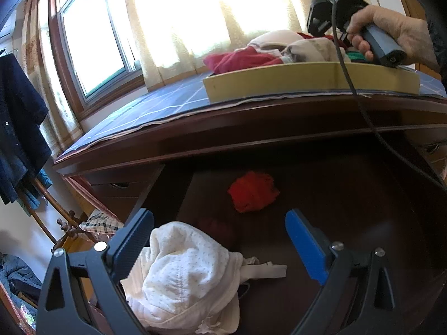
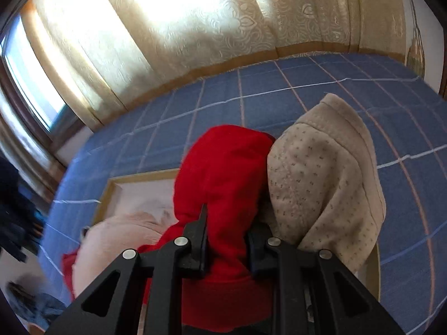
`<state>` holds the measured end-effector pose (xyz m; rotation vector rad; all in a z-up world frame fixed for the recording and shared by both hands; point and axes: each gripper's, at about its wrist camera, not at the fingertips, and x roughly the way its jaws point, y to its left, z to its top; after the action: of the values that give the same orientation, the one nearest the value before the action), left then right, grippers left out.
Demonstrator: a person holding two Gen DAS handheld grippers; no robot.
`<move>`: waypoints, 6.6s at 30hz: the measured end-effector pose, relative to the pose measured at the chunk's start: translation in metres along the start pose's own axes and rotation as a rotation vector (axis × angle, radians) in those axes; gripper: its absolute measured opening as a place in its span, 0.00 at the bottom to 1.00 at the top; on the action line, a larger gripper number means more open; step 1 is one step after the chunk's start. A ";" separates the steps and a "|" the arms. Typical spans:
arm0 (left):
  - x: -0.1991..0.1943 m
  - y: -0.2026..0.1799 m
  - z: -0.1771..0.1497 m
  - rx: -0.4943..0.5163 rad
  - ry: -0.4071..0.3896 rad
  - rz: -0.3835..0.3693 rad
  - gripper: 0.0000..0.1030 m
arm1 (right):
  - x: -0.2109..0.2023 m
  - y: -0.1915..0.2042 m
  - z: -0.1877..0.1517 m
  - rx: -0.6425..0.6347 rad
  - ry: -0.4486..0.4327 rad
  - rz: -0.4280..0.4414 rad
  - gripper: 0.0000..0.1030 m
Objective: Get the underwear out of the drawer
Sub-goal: 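Carry the red garment into the beige tray and open the right tool, then lower the right tool into the drawer toward the white dotted bra, then grasp the white dotted bra with the right tool and lift it, then lift the white dotted bra out of the drawer toward the beige tray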
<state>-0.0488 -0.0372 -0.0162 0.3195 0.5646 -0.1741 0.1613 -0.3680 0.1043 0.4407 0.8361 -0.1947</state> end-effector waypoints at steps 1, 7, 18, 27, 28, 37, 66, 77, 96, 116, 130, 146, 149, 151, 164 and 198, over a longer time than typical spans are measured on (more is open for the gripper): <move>0.000 0.000 0.000 0.001 0.000 0.000 0.94 | 0.002 0.003 0.001 -0.022 0.001 -0.026 0.23; -0.001 0.000 -0.001 0.001 -0.005 -0.008 0.94 | -0.001 0.020 -0.004 -0.141 0.012 -0.139 0.34; 0.000 0.003 -0.001 -0.014 -0.003 -0.010 0.94 | -0.123 0.000 -0.058 -0.046 -0.308 0.089 0.76; 0.000 0.003 -0.001 -0.018 -0.002 -0.004 0.94 | -0.169 0.010 -0.154 -0.180 -0.295 0.145 0.76; 0.000 0.002 -0.001 -0.019 -0.002 -0.003 0.94 | -0.169 0.010 -0.168 -0.192 -0.279 0.147 0.76; 0.000 0.002 -0.001 -0.018 -0.002 0.022 0.94 | -0.161 -0.004 -0.256 -0.141 -0.217 0.146 0.76; -0.001 0.007 -0.001 -0.061 -0.024 0.023 0.94 | -0.119 -0.018 -0.327 -0.113 0.097 0.145 0.76; -0.011 0.014 0.004 -0.022 -0.044 -0.014 0.95 | -0.098 -0.004 -0.316 -0.080 0.179 0.271 0.76; -0.027 0.098 0.033 -0.150 -0.002 0.119 0.97 | -0.027 0.091 -0.326 -0.107 0.467 0.510 0.76; -0.026 0.134 0.026 -0.248 -0.003 0.166 0.98 | 0.043 0.161 -0.345 0.035 0.676 0.490 0.45; -0.018 0.091 0.026 -0.207 0.005 0.061 0.98 | -0.047 0.034 -0.295 0.223 0.259 0.409 0.36; 0.015 0.023 0.012 -0.096 0.061 0.006 0.97 | -0.079 -0.023 -0.300 0.242 0.113 0.241 0.36; 0.014 0.021 0.009 -0.083 0.051 0.020 0.97 | -0.089 -0.018 -0.294 0.219 0.079 0.235 0.36; 0.012 0.018 0.007 -0.067 0.039 0.037 0.97 | -0.098 -0.017 -0.290 0.203 0.059 0.236 0.36; 0.012 0.018 0.007 -0.038 0.019 0.041 0.97 | -0.160 -0.002 -0.264 0.075 -0.092 0.237 0.36; 0.010 0.029 0.006 -0.105 0.012 -0.007 0.97 | -0.177 -0.053 -0.252 0.159 -0.233 0.098 0.36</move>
<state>-0.0306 -0.0127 -0.0097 0.2173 0.5847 -0.1486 -0.1425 -0.3023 0.0742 0.5948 0.5714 -0.2175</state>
